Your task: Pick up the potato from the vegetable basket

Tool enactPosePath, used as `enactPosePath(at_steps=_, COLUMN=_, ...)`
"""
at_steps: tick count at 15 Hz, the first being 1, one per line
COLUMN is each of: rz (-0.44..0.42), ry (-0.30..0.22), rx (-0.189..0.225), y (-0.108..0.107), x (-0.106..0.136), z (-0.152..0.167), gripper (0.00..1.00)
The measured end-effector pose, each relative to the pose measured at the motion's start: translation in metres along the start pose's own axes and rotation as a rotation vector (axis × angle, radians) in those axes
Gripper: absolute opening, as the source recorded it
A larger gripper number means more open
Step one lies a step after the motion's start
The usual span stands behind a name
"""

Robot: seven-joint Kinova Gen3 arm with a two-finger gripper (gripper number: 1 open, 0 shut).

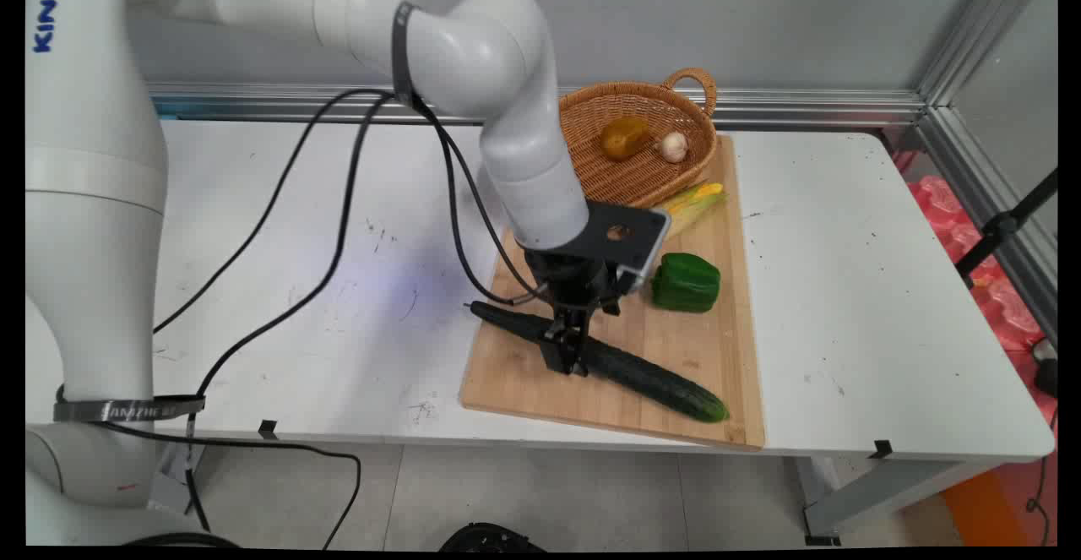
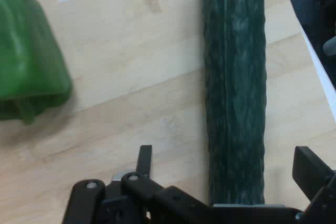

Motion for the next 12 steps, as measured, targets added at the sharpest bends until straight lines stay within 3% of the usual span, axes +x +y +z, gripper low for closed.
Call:
enactPosePath(at_steps=7, rz=-0.139, ry=0.015, rx=0.045, y=-0.003, x=-0.011, z=-0.069, gripper=1.0)
enactPosePath(at_steps=12, rz=-0.31, ry=0.035, rx=0.131, y=-0.012, x=-0.033, z=-0.119, gripper=1.0)
